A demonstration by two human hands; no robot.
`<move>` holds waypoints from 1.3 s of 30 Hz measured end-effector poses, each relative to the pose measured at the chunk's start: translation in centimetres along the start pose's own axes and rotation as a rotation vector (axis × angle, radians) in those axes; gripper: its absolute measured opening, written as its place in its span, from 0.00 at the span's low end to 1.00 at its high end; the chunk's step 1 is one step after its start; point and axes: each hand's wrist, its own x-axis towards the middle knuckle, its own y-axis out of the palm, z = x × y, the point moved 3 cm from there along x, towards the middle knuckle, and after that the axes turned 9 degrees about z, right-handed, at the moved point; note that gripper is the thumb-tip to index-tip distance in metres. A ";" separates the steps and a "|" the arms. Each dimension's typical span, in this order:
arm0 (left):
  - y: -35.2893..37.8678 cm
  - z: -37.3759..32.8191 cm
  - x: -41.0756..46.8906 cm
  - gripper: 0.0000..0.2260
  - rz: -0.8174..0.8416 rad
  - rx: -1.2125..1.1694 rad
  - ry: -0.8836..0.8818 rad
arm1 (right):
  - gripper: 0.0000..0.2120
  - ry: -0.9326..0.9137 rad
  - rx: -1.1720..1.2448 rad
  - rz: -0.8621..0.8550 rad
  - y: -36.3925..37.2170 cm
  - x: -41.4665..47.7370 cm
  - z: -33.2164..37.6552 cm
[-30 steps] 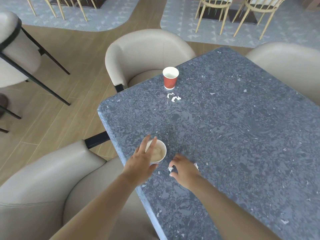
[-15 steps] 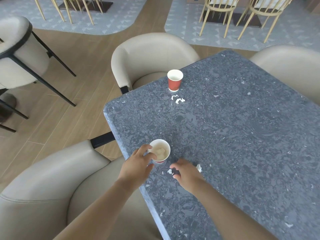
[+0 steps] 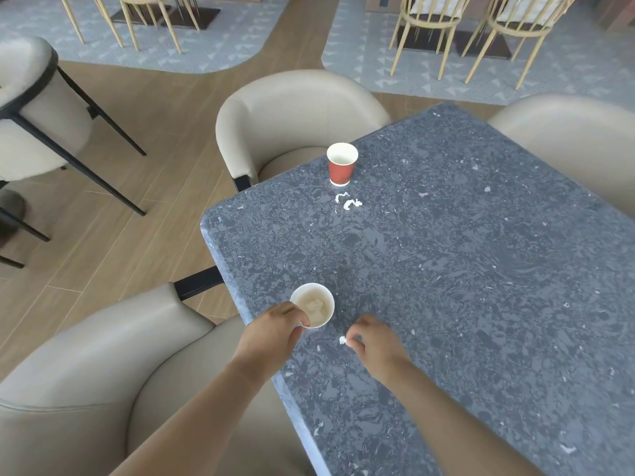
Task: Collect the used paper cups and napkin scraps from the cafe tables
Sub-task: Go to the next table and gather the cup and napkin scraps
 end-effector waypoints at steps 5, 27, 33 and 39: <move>0.0 -0.7 0.3 0.07 0.002 0.003 0.027 | 0.03 -0.064 0.124 -0.304 -6.2 -0.4 1.7; 0.9 -1.6 0.2 0.07 0.048 0.002 0.023 | 0.18 0.128 0.019 0.045 -3.0 -2.4 -3.0; 0.8 -1.6 0.0 0.08 0.052 0.005 0.029 | 0.08 0.186 0.035 0.060 -2.2 -2.5 -3.1; 0.5 -2.2 -0.3 0.09 0.063 0.011 0.047 | 0.09 -0.117 0.225 -0.318 -8.0 -2.5 2.9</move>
